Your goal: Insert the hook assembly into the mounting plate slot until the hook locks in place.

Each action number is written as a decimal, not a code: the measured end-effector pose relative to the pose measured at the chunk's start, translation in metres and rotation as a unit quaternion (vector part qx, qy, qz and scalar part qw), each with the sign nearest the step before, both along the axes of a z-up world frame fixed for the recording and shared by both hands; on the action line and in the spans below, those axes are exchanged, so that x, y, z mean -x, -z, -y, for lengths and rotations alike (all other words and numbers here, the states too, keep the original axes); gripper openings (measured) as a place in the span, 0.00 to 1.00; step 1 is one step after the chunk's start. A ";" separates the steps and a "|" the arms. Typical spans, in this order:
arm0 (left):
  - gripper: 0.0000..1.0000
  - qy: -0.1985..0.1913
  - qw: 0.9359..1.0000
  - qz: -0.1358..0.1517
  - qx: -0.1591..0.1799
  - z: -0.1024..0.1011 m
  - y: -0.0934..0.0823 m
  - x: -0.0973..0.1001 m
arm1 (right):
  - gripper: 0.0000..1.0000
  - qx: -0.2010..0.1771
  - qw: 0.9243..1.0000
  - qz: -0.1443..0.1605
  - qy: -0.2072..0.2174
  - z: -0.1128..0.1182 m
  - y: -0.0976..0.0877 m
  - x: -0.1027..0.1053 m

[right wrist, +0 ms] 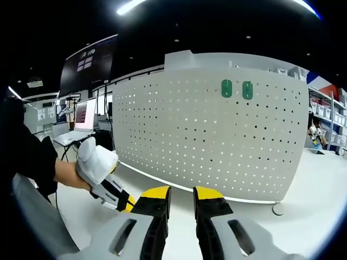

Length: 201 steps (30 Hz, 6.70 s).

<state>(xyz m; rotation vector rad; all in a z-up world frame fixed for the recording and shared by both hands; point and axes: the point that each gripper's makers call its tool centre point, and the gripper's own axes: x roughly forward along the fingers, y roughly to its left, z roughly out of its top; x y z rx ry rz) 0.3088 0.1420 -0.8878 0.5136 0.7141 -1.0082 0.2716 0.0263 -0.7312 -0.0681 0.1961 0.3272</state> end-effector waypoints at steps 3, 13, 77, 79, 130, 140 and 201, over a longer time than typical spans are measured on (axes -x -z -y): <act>0.02 0.003 1.000 0.006 0.000 -0.005 -0.006 0.004 | 0.15 0.001 1.000 -0.001 -0.004 -0.002 0.001 0.000; 0.01 -0.017 0.999 0.017 0.032 -0.026 -0.029 0.011 | 0.15 0.006 1.000 -0.011 -0.029 -0.016 0.006 0.002; 0.03 0.033 0.994 0.091 0.056 0.013 -0.060 0.053 | 0.10 0.068 0.979 -0.123 -0.148 -0.094 0.072 0.014; 0.03 0.037 0.993 0.100 0.053 0.018 -0.064 0.057 | 0.09 0.068 0.979 -0.126 -0.148 -0.093 0.073 0.014; 0.14 -0.029 0.957 0.005 0.290 -0.005 -0.112 0.056 | 0.00 -0.129 0.967 -0.109 -0.189 -0.098 0.027 0.025; 0.10 -0.036 0.909 -0.070 0.409 -0.005 -0.136 0.058 | 0.00 -0.212 0.946 -0.103 -0.223 -0.105 0.008 0.030; 0.01 -0.129 0.942 0.026 0.310 -0.029 -0.120 0.032 | 0.14 -0.081 0.970 -0.068 -0.217 -0.123 0.017 0.032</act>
